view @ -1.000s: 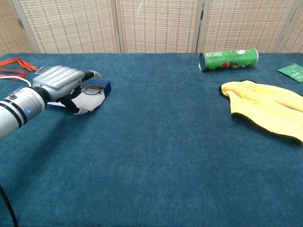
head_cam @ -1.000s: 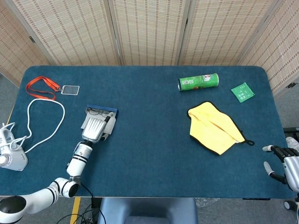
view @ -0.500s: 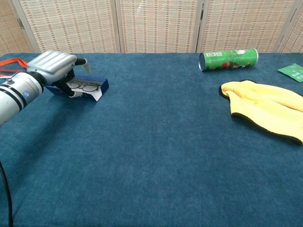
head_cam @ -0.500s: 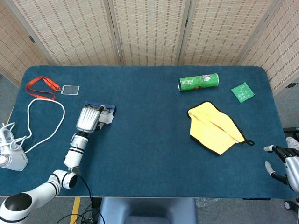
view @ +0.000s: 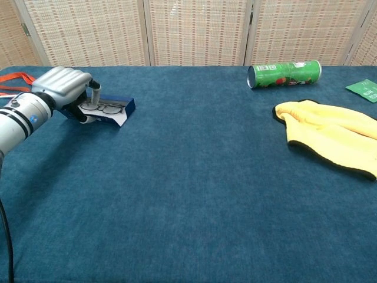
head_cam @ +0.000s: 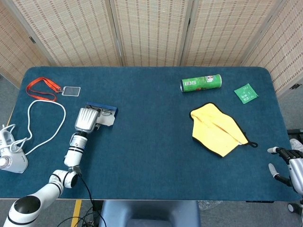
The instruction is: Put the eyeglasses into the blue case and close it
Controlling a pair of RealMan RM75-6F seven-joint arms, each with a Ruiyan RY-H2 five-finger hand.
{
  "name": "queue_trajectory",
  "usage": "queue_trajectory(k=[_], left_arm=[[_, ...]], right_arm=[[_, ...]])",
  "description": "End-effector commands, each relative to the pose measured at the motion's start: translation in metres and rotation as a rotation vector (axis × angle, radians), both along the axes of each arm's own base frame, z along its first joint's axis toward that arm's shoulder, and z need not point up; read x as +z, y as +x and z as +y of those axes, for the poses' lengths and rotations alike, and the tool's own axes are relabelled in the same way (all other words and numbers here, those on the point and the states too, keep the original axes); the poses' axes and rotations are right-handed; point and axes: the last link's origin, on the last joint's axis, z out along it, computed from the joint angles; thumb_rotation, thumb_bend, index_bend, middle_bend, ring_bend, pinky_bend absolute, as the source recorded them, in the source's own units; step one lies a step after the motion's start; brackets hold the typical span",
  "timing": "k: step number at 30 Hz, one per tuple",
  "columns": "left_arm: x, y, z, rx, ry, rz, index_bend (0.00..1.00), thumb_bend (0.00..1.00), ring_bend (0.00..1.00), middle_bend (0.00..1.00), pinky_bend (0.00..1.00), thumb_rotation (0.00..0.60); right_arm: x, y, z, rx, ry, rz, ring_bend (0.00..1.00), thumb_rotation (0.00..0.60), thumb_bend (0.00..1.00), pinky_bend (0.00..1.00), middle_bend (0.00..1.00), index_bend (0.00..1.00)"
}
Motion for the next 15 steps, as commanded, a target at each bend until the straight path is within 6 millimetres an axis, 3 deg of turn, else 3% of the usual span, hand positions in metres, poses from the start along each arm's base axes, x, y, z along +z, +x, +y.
queue_trajectory(k=[1, 6, 15], left_arm=[[-0.0018, 0.0014, -0.0004, -0.013, -0.006, 0.001, 0.60, 0.31, 0.94, 0.94, 1.00, 0.600], [-0.0052, 0.0019, -0.0036, -0.029, -0.029, 0.005, 0.64, 0.39, 0.94, 0.94, 1.00, 0.600], [-0.0074, 0.0007, -0.0071, -0.031, -0.053, 0.020, 0.62, 0.43, 0.94, 0.95, 1.00, 0.600]], right_arm=[[-0.0003, -0.0005, -0.0001, -0.002, 0.001, -0.001, 0.43, 0.600, 0.39, 0.34, 0.40, 0.32], [-0.0003, -0.0009, -0.0005, 0.000, 0.001, -0.002, 0.43, 0.600, 0.39, 0.34, 0.40, 0.32], [-0.0016, -0.0009, -0.0016, 0.002, 0.006, -0.004, 0.43, 0.600, 0.39, 0.34, 0.40, 0.32]])
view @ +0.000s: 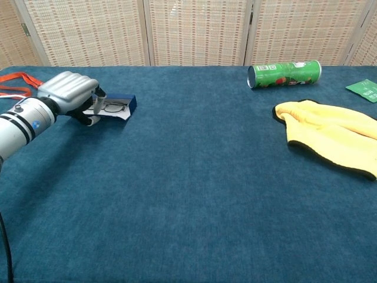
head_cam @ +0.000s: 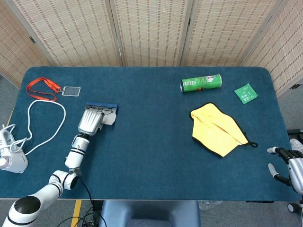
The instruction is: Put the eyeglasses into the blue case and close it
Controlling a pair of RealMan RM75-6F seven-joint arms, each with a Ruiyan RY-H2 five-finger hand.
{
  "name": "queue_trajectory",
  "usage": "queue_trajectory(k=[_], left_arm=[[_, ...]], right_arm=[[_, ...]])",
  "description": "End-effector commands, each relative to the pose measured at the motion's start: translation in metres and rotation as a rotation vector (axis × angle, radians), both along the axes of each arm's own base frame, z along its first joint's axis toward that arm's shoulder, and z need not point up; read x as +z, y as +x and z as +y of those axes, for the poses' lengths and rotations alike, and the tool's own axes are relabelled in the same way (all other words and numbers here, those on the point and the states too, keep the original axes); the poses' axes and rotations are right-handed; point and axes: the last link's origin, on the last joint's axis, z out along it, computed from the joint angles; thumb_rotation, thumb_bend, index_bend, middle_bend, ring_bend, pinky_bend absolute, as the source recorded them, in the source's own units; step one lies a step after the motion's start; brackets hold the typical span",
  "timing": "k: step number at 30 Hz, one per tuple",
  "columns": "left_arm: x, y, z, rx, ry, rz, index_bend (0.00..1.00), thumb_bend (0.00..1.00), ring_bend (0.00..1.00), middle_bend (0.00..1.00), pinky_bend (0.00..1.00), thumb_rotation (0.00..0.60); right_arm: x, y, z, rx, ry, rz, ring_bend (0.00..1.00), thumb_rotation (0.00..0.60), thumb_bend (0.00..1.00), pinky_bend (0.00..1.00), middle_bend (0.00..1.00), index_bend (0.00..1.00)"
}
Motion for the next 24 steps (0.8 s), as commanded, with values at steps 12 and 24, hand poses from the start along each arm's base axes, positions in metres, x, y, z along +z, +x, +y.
queue_trajectory(k=[12, 24], left_arm=[[0.009, -0.013, -0.034, -0.044, -0.075, -0.046, 0.64, 0.45, 0.95, 0.95, 1.00, 0.600], [0.058, -0.042, -0.101, -0.008, -0.178, 0.003, 0.64, 0.45, 0.95, 0.95, 0.99, 0.600]], right_arm=[[0.000, 0.002, 0.000, 0.007, 0.001, 0.001, 0.43, 0.600, 0.39, 0.34, 0.40, 0.32], [-0.002, 0.009, -0.001, 0.033, 0.007, 0.001, 0.43, 0.600, 0.39, 0.34, 0.40, 0.32]])
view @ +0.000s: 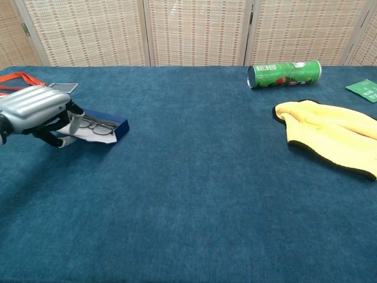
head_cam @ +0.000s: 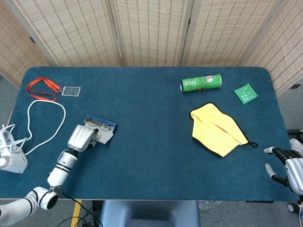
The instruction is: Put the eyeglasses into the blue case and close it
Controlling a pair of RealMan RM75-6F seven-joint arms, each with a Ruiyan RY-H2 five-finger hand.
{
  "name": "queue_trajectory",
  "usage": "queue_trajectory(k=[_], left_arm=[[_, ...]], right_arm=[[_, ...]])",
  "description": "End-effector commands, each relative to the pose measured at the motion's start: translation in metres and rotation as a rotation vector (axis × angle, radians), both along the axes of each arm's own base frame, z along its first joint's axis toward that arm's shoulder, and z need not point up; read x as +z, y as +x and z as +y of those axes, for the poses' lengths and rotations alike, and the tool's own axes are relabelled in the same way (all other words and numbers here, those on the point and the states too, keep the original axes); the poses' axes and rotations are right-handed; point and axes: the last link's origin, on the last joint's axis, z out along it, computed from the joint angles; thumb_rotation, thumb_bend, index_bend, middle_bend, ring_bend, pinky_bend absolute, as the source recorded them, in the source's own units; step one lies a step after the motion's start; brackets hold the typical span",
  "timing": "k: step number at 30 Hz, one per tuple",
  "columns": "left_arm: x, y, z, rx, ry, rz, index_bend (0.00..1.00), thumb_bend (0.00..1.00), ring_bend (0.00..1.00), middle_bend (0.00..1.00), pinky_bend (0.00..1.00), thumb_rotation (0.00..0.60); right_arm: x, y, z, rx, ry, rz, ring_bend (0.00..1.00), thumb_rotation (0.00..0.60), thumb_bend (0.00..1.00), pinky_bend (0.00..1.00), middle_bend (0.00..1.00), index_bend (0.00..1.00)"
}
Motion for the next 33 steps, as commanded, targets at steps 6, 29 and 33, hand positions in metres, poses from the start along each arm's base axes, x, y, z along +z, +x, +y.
queue_trajectory(k=[6, 29, 33], left_arm=[[0.028, -0.009, -0.027, 0.030, -0.056, 0.103, 0.62, 0.44, 0.95, 0.95, 0.99, 0.600], [0.024, 0.038, 0.043, -0.076, 0.046, 0.330, 0.59, 0.44, 0.94, 0.95, 0.98, 0.600], [0.018, 0.038, 0.053, -0.063, 0.042, 0.369, 0.58, 0.44, 0.93, 0.95, 0.98, 0.600]], right_arm=[[-0.004, 0.004, -0.004, 0.016, 0.012, -0.005, 0.43, 0.600, 0.39, 0.34, 0.40, 0.32], [-0.002, 0.001, 0.002, 0.005, 0.008, -0.007, 0.44, 0.600, 0.39, 0.34, 0.40, 0.32], [-0.003, 0.001, 0.002, 0.004, 0.010, -0.006, 0.44, 0.600, 0.39, 0.34, 0.40, 0.32]])
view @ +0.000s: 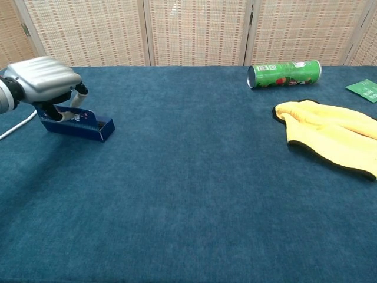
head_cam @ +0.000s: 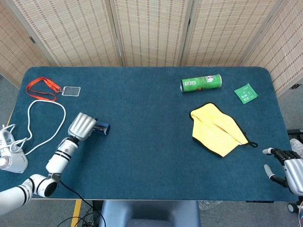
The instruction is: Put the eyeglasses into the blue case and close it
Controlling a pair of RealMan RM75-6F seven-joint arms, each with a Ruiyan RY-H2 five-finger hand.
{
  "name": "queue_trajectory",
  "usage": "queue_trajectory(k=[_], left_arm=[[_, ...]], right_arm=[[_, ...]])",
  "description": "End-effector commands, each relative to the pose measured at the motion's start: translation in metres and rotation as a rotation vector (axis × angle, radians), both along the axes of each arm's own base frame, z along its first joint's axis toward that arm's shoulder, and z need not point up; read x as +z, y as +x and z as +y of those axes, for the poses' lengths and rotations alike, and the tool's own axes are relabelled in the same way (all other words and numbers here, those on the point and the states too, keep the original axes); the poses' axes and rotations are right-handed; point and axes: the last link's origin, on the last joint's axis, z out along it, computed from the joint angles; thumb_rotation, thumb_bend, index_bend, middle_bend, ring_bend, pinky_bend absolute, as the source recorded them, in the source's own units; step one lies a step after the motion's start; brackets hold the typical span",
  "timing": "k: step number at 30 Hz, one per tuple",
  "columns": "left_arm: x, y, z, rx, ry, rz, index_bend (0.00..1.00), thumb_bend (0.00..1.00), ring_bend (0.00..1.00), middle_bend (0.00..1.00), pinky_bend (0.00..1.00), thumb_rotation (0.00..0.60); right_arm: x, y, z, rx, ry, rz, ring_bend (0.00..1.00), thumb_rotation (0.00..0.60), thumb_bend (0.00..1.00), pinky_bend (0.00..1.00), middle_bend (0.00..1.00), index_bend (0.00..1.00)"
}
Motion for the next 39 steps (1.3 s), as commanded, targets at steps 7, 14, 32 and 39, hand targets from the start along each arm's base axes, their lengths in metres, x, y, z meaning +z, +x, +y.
queue_trajectory(k=[7, 14, 32, 39], left_arm=[[-0.013, 0.002, 0.019, 0.027, 0.011, 0.060, 0.54, 0.44, 0.93, 0.95, 0.98, 0.600], [-0.018, 0.001, 0.031, 0.051, 0.039, 0.077, 0.51, 0.44, 0.93, 0.95, 0.98, 0.600], [-0.006, -0.004, 0.030, 0.115, 0.093, 0.058, 0.12, 0.33, 0.89, 0.91, 0.95, 0.600], [-0.012, -0.009, 0.011, 0.174, 0.008, 0.056, 0.13, 0.33, 0.89, 0.91, 0.94, 0.600]], right_arm=[[0.001, 0.000, 0.000, -0.004, 0.000, 0.005, 0.44, 0.600, 0.39, 0.34, 0.40, 0.32], [0.001, 0.000, 0.000, -0.007, 0.000, 0.007, 0.44, 0.600, 0.39, 0.34, 0.40, 0.32], [0.002, 0.000, 0.000, -0.009, -0.005, 0.005, 0.45, 0.600, 0.39, 0.35, 0.41, 0.32], [0.000, 0.000, -0.001, -0.005, 0.000, 0.002, 0.45, 0.600, 0.39, 0.35, 0.41, 0.32]])
